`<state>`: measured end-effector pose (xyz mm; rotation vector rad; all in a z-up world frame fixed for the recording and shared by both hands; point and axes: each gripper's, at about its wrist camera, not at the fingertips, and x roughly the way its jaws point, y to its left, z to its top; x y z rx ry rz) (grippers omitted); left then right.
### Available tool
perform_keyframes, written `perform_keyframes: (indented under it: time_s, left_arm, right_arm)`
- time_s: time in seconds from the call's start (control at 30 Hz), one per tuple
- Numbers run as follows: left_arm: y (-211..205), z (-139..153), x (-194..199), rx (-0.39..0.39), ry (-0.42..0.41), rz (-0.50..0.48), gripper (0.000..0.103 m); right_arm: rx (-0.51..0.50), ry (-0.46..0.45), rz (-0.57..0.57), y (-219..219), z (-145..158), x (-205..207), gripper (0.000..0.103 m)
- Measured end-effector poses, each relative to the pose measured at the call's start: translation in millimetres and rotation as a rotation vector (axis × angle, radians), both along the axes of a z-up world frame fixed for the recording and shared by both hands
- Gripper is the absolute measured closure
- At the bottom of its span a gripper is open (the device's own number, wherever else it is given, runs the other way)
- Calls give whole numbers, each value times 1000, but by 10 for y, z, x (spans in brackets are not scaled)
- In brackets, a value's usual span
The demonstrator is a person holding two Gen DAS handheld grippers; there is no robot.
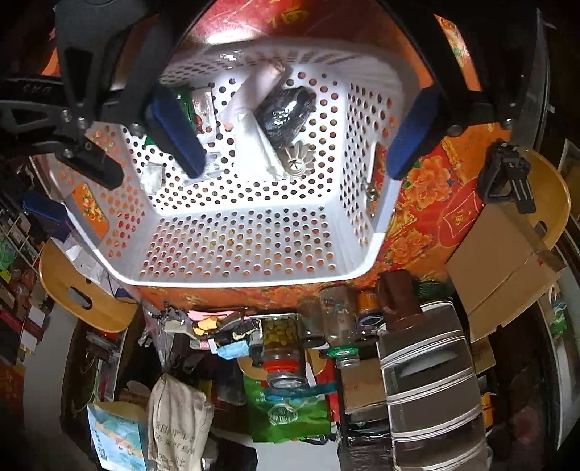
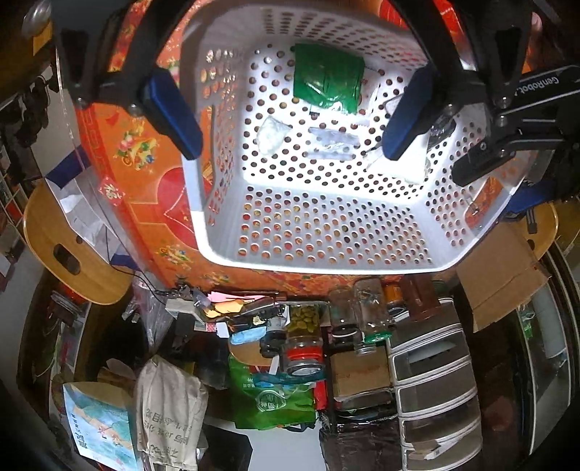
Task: Organize soft objects
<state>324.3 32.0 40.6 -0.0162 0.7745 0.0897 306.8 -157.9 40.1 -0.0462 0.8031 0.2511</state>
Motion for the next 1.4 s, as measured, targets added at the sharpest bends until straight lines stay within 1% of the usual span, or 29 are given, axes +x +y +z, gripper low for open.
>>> perform_keyframes:
  time_s: [0.13,0.4,0.53,0.63,0.7,0.77,0.87,0.97,1.03,1.17,1.23,1.27,1.33,1.4]
  left_arm:
    - [47,83,-189,-21,-20,-6,0]
    - [-47,304,-753,25,-115,-21,0]
    - [-60,477,-1178,22,-185,-23,0]
    - [-83,584,-1477,50,-230,-12,0]
    - [-98,639,-1668,56,-250,-13,0]
    - [-100,682,-1828,42,-261,-26,0]
    - [-71,698,-2086,25,-278,-29,0]
    - [-44,684,-2343,19,-290,-35,0]
    - [-7,649,-2540,10,-305,-22,0]
    - [10,562,-2911,17,-312,12,0]
    - [-18,515,-3056,15,-308,7,0]
    - [-41,500,-3133,18,-311,4,0]
    - [-95,469,-3276,34,-312,10,0]
    - [-155,459,-3401,57,-314,12,0]
  right_arm:
    - [23,-14,10,-68,64,-110,0]
    - [11,-76,40,-110,244,-460,0]
    - [-14,-131,51,-120,377,-749,0]
    - [-21,-152,59,-148,441,-974,0]
    - [-10,-172,68,-170,478,-1128,0]
    - [-3,-190,72,-189,508,-1299,0]
    - [-5,-232,61,-225,543,-1529,0]
    - [-28,-267,14,-259,560,-1740,0]
    - [-22,-277,0,-294,543,-1869,0]
    - [-18,-321,23,-326,453,-2198,0]
    - [-25,-324,10,-322,393,-2352,0]
    - [-44,-328,0,-305,370,-2428,0]
    - [-57,-342,-5,-293,346,-2561,0]
    - [-46,-313,-20,-310,345,-2664,0]
